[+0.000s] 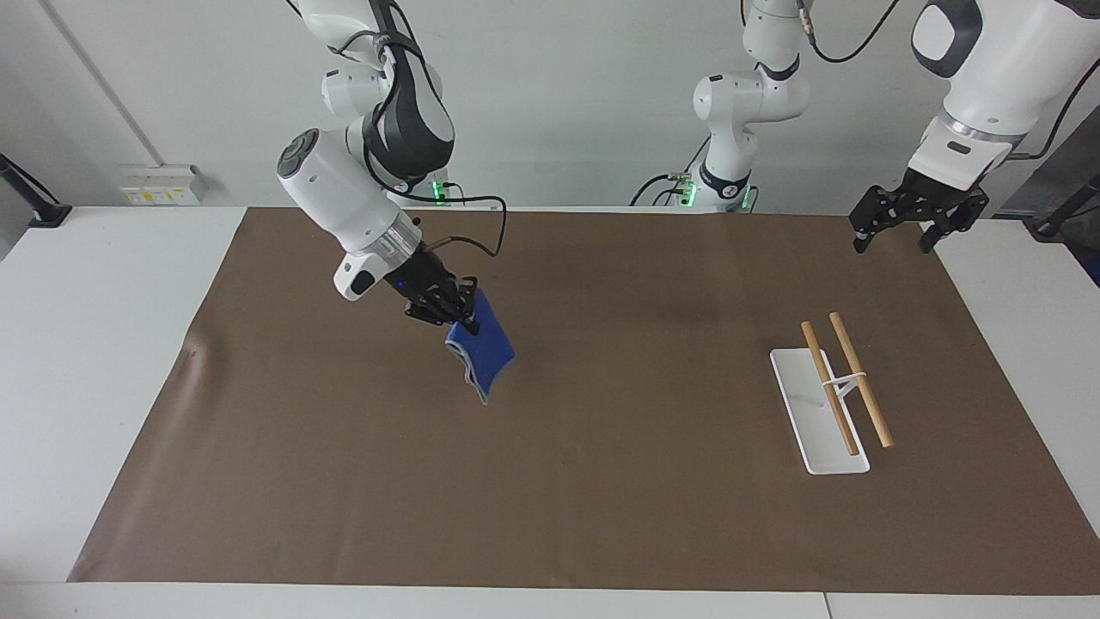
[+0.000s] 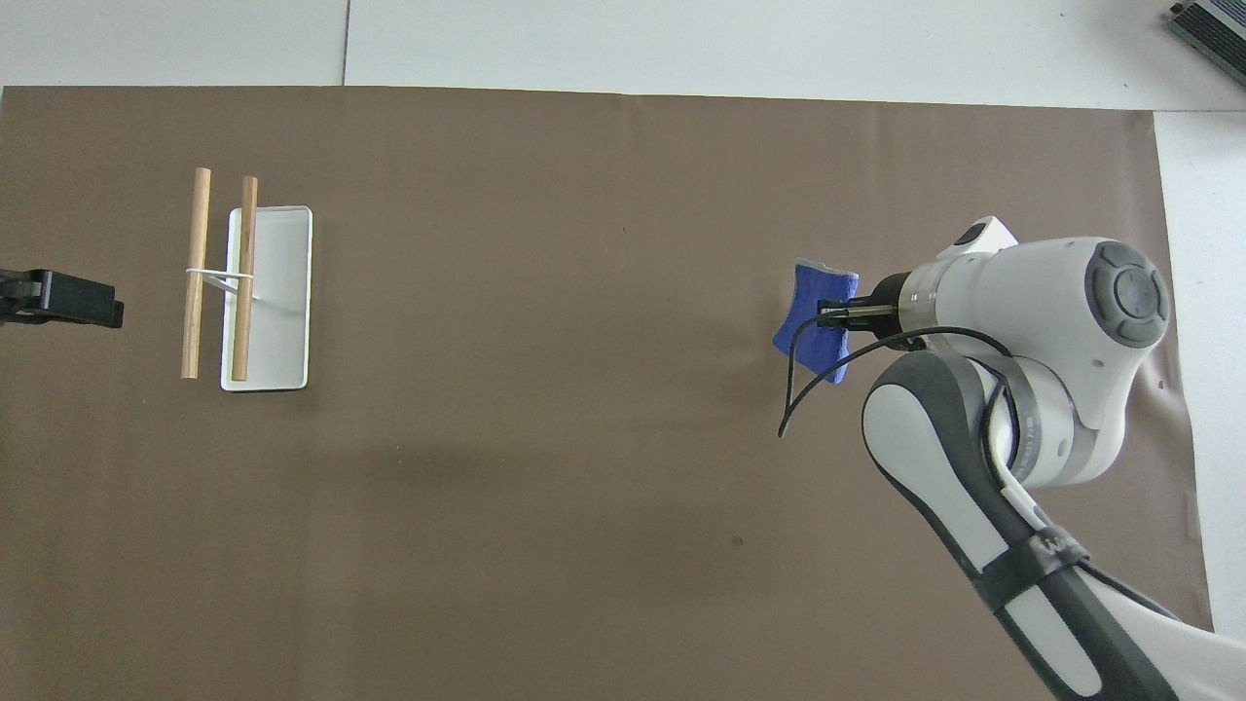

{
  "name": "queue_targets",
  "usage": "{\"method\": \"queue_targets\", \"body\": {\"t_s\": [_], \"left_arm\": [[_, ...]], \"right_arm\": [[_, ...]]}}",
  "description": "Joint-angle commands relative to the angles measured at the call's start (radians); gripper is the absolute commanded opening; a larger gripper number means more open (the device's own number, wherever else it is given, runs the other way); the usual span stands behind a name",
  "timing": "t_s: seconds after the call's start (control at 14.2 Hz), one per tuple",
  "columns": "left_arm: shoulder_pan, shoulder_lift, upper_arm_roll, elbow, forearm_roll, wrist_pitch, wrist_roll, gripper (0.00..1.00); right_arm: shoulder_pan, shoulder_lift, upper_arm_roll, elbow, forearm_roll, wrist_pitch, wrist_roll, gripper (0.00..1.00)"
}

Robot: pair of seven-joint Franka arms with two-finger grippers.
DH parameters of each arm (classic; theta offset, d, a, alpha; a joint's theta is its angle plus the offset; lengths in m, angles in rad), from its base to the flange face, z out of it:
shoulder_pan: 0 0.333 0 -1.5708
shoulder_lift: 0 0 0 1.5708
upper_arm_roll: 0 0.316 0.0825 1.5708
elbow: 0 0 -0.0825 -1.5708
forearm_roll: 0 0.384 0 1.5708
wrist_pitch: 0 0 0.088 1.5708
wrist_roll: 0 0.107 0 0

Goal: Right arm passes towel to left arm to hang
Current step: 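Lift the blue towel with the right gripper toward the wooden dowels, then hold the towel out while the left gripper reaches and grasps it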

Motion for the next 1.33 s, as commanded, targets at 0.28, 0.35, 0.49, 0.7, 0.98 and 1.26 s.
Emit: {"method": "queue_targets", "body": {"t_s": [0.28, 0.35, 0.49, 0.7, 0.98, 1.26], "left_arm": [[0.009, -0.046, 0.01, -0.015, 0.011, -0.083, -0.009, 1.0], [0.004, -0.046, 0.01, -0.015, 0.011, -0.085, -0.01, 1.0], [0.01, -0.055, 0.015, -0.036, -0.019, -0.079, 0.003, 1.0], [0.0, -0.065, 0.016, -0.061, -0.117, -0.042, -0.085, 1.0], [-0.016, -0.074, 0.004, -0.093, -0.28, 0.019, -0.254, 1.0], [-0.062, -0.095, 0.001, -0.154, -0.456, 0.107, -0.611, 1.0]], "right_arm": [[-0.008, -0.019, 0.085, 0.023, 0.62, -0.04, -0.112, 0.0], [-0.008, -0.022, 0.108, 0.021, 0.68, -0.034, -0.111, 0.0], [0.006, -0.031, 0.143, 0.012, 0.799, -0.014, -0.112, 0.0], [0.065, -0.031, 0.144, 0.012, 1.003, 0.035, -0.144, 0.0], [0.11, -0.031, 0.145, 0.012, 1.105, 0.07, -0.186, 0.0], [0.153, -0.024, 0.145, 0.012, 1.119, 0.113, -0.206, 0.0]]}}
